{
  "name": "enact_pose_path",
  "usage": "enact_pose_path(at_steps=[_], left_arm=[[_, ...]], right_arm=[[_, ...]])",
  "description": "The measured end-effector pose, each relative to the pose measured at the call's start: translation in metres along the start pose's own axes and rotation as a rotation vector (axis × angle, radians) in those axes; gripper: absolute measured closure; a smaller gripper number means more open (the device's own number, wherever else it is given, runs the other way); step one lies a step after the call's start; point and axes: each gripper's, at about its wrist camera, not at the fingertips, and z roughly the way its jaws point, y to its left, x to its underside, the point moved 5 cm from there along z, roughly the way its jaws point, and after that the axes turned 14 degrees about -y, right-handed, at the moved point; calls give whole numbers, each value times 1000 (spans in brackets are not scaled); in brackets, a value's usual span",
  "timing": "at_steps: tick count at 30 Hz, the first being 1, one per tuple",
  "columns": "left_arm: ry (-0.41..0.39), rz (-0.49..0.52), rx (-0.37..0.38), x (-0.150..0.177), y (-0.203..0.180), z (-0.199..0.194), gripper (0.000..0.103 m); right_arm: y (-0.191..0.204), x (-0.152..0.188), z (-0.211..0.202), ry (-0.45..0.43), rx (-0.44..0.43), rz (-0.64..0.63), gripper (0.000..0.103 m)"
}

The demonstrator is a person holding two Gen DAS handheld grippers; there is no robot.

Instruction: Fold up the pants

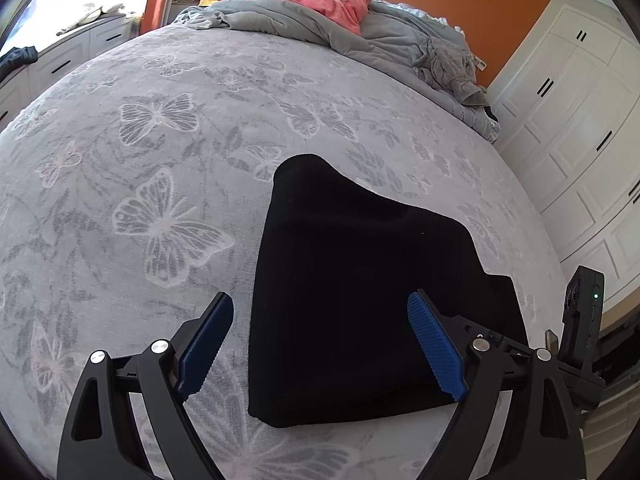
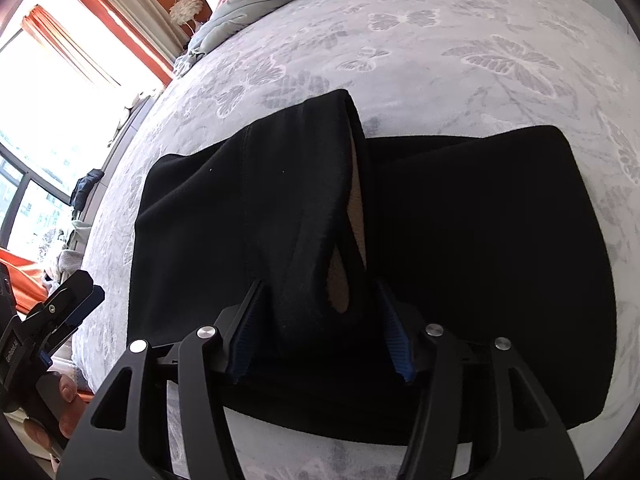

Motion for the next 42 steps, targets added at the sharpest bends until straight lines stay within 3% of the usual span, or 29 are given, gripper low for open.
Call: enact_pose_path(at_steps=[4,7,11,14,16,18,19,20,22,24,28,29,32,34,35,36,40,42], left_arm=[[0,-3,0,0,0,0,17],[3,-12,1,0,1,0,17],[-11,-9,0,-3,2,-4,17],[-26,-13,0,-7,5,-10,17],[-47,-20,-2,-12,9,-18,17],[-45,-20,-6,-15,15,-23,17],[-40,-24,-12,-15,19,-23,17],[-36,-34,-21,-15,23,-23,17],[-18,-55,-36,-13,31,-21,17],[14,-72,-41,-10,33,-15,17],[38,-114,-5,-5,23,-10,17],[43,-104,0,-4,19,-8,17],[86,-107,36,5,5,1,17],[93,-108,45,9,-2,5,17],[101,-108,49,11,-5,9,17],[117,-120,62,13,-9,13,17],[128,-139,97,17,-22,20,17],[123,-114,94,19,-29,23,17]], right_arm=[[2,0,0,0,13,-32,53],[4,1,-1,-6,16,-58,67],[10,0,-5,-27,16,-79,70],[19,-14,-28,-80,-54,-61,71],[22,-33,-67,-175,-125,-46,71],[2,-39,-91,-209,-85,-26,71],[-18,-37,-94,-199,-19,-20,70],[-37,-32,-88,-165,56,-33,69],[-83,-6,-58,7,182,2,68],[-89,-1,-57,3,123,76,66],[-68,-11,-84,-114,130,-74,59],[-68,-9,-81,-94,119,-77,52],[-82,-4,-65,-38,128,-17,52],[-79,-3,-56,-28,130,-8,60],[-75,-5,-55,-30,141,-32,79],[-69,-8,-63,-47,118,-33,87],[-59,-22,-110,-178,59,-48,91],[-70,-14,-106,-146,97,-95,80]])
